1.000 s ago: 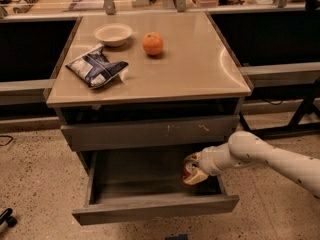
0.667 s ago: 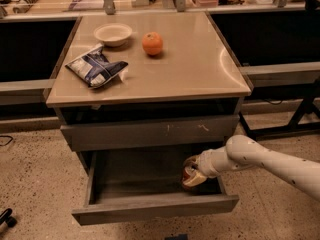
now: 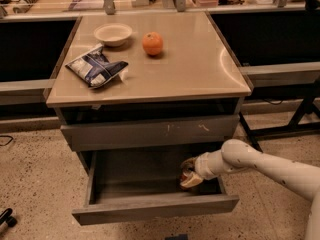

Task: Place coke can into middle drawer

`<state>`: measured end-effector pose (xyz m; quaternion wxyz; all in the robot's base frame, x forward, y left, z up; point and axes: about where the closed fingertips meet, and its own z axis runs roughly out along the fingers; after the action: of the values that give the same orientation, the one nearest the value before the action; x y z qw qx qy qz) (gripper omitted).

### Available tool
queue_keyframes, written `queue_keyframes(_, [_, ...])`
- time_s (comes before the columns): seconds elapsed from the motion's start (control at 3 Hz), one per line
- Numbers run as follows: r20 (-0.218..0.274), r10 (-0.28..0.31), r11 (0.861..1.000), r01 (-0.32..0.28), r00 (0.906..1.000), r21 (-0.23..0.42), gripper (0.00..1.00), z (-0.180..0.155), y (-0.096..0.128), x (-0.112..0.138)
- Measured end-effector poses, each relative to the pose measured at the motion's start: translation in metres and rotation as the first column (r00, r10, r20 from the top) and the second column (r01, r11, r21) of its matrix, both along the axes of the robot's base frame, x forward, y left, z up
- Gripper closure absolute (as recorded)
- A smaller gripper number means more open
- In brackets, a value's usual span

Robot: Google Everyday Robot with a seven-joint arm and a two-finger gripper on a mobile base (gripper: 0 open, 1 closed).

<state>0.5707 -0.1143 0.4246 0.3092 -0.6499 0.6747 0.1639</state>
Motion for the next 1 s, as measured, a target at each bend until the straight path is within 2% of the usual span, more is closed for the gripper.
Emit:
queue_keyframes(0.33, [0.004, 0.003, 1.000, -0.003, 1.0000, 0.001, 1.00, -0.0028, 0.0026, 0.0035])
queue_keyframes(0.67, [0.004, 0.003, 1.000, -0.003, 1.0000, 0.001, 0.82, -0.0028, 0.0026, 0.0035])
queue_keyframes(1.0, [0.004, 0.003, 1.000, -0.003, 1.0000, 0.001, 0.58, -0.0028, 0.0027, 0.0035])
